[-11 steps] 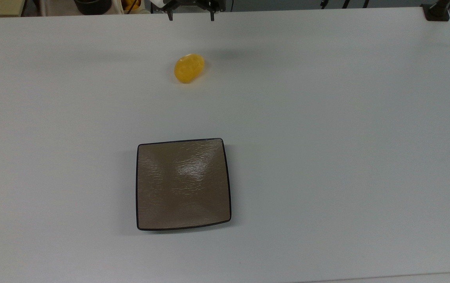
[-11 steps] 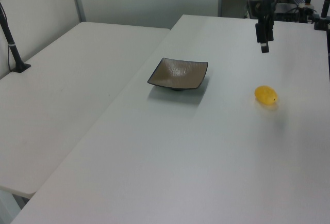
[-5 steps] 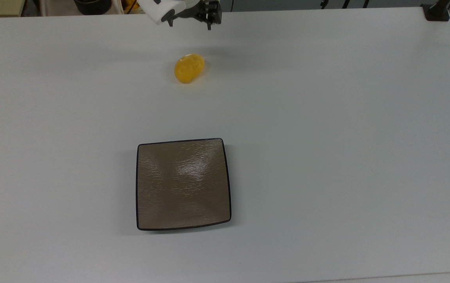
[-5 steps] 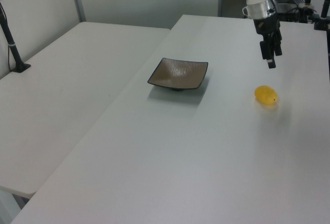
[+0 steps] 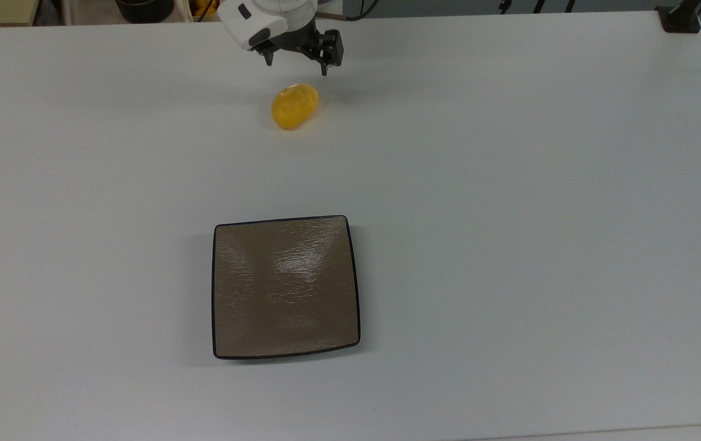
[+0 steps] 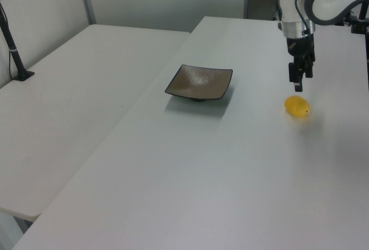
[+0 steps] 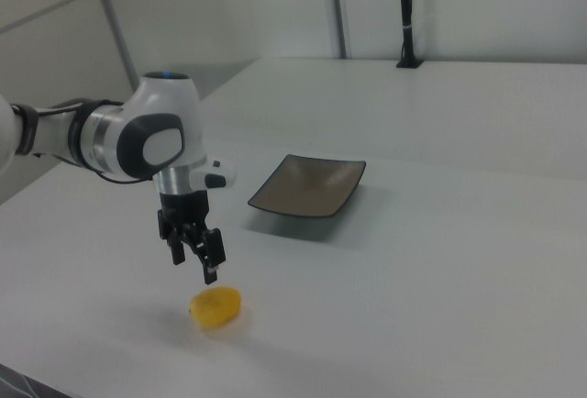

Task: Put potatoes on a ceramic plate
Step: 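Move the open gripper over the yellow potato and lower it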

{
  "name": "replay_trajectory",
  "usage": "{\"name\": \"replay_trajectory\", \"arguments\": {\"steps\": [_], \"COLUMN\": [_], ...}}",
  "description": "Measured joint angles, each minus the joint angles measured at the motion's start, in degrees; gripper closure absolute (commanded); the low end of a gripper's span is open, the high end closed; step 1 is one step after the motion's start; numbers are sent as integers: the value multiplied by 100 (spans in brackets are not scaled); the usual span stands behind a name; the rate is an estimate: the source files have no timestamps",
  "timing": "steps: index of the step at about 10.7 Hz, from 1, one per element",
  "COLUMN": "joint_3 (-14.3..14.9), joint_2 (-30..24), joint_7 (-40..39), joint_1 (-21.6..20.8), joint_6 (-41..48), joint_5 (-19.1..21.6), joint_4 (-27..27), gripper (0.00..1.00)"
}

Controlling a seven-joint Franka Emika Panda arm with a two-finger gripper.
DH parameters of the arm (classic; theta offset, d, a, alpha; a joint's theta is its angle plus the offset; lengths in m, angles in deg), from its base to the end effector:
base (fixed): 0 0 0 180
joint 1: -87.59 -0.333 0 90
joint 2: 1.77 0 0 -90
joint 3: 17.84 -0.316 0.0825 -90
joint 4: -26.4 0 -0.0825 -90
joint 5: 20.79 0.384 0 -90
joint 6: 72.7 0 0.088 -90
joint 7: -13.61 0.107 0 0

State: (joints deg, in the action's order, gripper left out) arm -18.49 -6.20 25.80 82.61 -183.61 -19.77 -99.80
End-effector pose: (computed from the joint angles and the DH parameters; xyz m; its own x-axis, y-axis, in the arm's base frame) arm 0.4915 0.0497 0.4007 0.9746 -0.1225 -0.1872 -0.1198 -0.9925 0.0259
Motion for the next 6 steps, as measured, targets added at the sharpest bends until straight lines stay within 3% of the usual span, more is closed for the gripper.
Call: {"name": "replay_trajectory", "arguments": {"steps": [6], "joint_3": [0], "joint_2": [-22], "joint_7": [91], "joint_1": [125], "joint_6": [-1763], "joint_5": [-7], "joint_4": [-957], "gripper": [0]}}
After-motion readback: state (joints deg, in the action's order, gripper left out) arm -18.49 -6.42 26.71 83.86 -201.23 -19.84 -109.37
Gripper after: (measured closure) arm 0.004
